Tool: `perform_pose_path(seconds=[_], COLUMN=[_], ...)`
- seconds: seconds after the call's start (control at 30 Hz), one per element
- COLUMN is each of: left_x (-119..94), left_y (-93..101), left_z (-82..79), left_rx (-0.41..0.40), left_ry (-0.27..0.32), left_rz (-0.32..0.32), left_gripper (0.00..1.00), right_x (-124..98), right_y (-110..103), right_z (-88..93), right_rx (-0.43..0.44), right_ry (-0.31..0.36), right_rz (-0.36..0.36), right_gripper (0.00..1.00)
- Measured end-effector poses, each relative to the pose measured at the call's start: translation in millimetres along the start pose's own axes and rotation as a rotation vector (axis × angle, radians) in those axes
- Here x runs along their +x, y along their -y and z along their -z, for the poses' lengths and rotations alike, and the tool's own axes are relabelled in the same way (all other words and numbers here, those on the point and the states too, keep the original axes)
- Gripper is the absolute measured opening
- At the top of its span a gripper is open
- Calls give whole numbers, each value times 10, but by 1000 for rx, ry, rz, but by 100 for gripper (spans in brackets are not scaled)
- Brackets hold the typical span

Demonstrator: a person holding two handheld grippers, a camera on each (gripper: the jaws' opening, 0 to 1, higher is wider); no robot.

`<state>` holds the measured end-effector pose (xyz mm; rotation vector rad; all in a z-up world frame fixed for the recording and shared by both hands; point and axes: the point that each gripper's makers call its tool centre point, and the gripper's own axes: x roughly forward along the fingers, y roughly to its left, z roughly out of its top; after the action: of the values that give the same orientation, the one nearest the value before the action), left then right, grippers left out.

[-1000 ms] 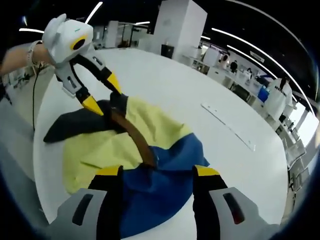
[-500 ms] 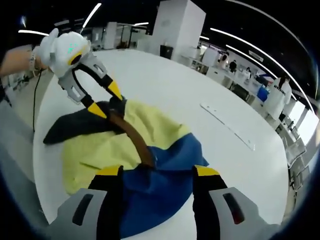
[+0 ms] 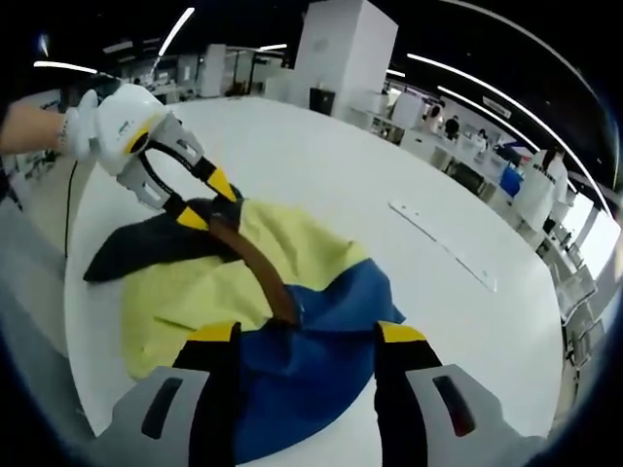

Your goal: Fold the garment on the visible template until the final outline fits inside the template.

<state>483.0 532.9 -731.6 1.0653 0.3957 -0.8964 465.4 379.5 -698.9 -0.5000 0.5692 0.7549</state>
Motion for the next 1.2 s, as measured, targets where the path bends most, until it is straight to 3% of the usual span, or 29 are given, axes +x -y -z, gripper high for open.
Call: perform_pose_path(seconds=[0.67,0.8,0.97,1.1,1.2], left_x=[-76,-105,-142,-153,-161], left_y=[-59,-96,-147,-187,-219], left_z=[-82,-105,-119,-110,-123], left_rx=[-4,-42,-150,-170,-228], left_ry=[35,39,51,48,53], left_rz=[-26,-30,-40,-45,-48], left_gripper=[4,0,0,0,0], right_x=[29,62,100,135,154], right_y=[33,28,20,-4,6], right_z=[44,76,64,45,50], right_rx=[-24,-74,-76,-105,-138], right_ry=[-15,-29,-16,-4,-9], right_rz=[6,7,4,0,4], right_gripper=[48,45,42,36,35])
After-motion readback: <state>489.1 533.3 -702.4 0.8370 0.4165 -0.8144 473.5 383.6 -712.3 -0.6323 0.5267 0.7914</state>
